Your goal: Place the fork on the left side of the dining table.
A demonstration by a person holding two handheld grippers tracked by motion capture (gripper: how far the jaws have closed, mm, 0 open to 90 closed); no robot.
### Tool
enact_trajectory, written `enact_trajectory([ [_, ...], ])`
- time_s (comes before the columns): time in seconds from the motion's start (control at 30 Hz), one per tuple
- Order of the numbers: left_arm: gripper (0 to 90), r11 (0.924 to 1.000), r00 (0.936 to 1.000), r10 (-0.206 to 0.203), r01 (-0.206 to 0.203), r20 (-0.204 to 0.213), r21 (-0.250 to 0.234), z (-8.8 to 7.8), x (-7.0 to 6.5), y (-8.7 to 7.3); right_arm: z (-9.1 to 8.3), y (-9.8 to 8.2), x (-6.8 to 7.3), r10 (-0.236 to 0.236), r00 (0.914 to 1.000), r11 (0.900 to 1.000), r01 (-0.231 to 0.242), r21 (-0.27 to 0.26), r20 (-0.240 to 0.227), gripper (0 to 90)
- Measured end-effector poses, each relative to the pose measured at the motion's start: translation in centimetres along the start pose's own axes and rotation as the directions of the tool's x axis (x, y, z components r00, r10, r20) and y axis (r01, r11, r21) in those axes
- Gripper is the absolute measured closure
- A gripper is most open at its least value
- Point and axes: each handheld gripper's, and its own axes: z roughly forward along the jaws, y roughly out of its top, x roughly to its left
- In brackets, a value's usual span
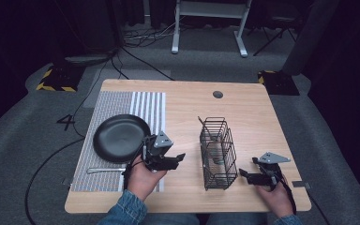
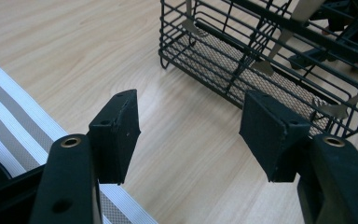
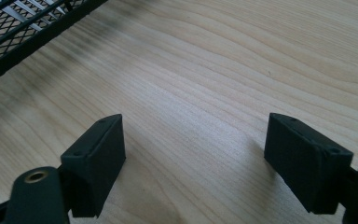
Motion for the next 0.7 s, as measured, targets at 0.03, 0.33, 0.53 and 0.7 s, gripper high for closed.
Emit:
enact_trajectory([
  [0.03,38.8,1.0,1.0,0.0,0.0,0.0,0.0,0.0,0.0,0.0,0.0,0.0,0.0,0.0,1.0,1.0,0.0,0.0,0.0,20.3],
  [0.33,41.9,0.9991,0.9998,0.016,-0.016,-0.011,-0.04,-0.2,0.4,3.1,0.0,0.0,0.0,0.0,1.0,1.0,0.0,0.0,0.0,20.3],
  [0.53,41.9,0.9989,0.9997,0.007,-0.008,-0.025,-0.046,0.0,0.8,4.1,0.0,0.0,0.0,0.0,1.0,1.0,0.0,0.0,0.0,20.3],
  [0.7,42.0,0.9987,0.9997,0.01,-0.011,-0.022,-0.05,0.1,0.9,5.0,0.0,0.0,0.0,0.001,1.0,1.0,-0.001,0.0,0.0,20.3],
])
